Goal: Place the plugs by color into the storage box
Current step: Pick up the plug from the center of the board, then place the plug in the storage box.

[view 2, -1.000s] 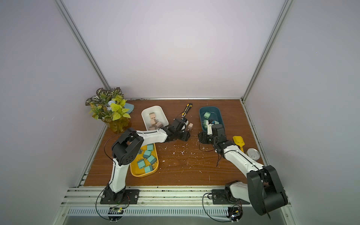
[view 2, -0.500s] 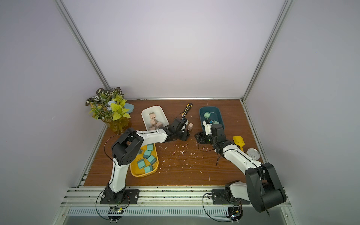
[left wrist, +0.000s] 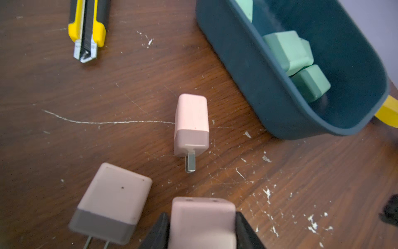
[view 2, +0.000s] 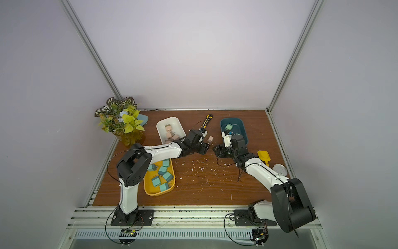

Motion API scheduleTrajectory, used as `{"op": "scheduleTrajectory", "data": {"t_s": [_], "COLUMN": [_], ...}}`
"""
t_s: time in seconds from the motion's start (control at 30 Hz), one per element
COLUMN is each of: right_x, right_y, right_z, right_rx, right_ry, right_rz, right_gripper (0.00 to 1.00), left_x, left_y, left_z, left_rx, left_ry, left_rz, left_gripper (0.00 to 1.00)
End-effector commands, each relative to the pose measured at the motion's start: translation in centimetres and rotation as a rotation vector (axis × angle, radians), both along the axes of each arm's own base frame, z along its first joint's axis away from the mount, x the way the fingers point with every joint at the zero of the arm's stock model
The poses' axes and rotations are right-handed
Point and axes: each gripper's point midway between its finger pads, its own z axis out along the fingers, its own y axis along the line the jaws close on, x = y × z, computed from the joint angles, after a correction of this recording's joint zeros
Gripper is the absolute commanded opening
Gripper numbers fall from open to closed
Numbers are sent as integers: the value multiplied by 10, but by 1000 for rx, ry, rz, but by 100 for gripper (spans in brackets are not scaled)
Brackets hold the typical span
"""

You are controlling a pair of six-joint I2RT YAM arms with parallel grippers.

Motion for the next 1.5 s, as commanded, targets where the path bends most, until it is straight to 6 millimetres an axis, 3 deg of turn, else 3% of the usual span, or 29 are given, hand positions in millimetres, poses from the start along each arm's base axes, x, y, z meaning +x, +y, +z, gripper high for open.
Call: {"op": "scheduleTrajectory", "data": {"t_s": [0.0,0.3,0.5,0.8,0.93,1.07,1.2,1.4,1.47], "right_x": [6,12,17,38,49,59,68,79,78], "right_y": [18,44,73,148,181,206,226,238,238], "right_z": [25,36,48,64,59,50,47,37,35], "right_rx": [27,22,62,74,82,99,114,98,96], "right_ry": [-58,-65,-91,-124,-118,-92,-92,-66,-63], "right_rz": [48,90,126,229,274,298,304,306,304], "right_gripper": [62,62,62,62,62,62,62,62,62], "left_x": [6,22,35,62,89,118,140,154,154], "left_y": [0,27,58,137,176,203,216,208,207], "left_z": [30,46,67,80,78,76,71,54,53], "left_rx": [-18,-73,-57,-114,-138,-138,-119,-108,-102], "left_ry": [-62,-41,-63,-35,-48,-59,-80,-40,-37], "left_rz": [-6,41,77,206,310,385,434,404,391], "left_gripper": [40,40,40,41,41,42,46,78,78]}}
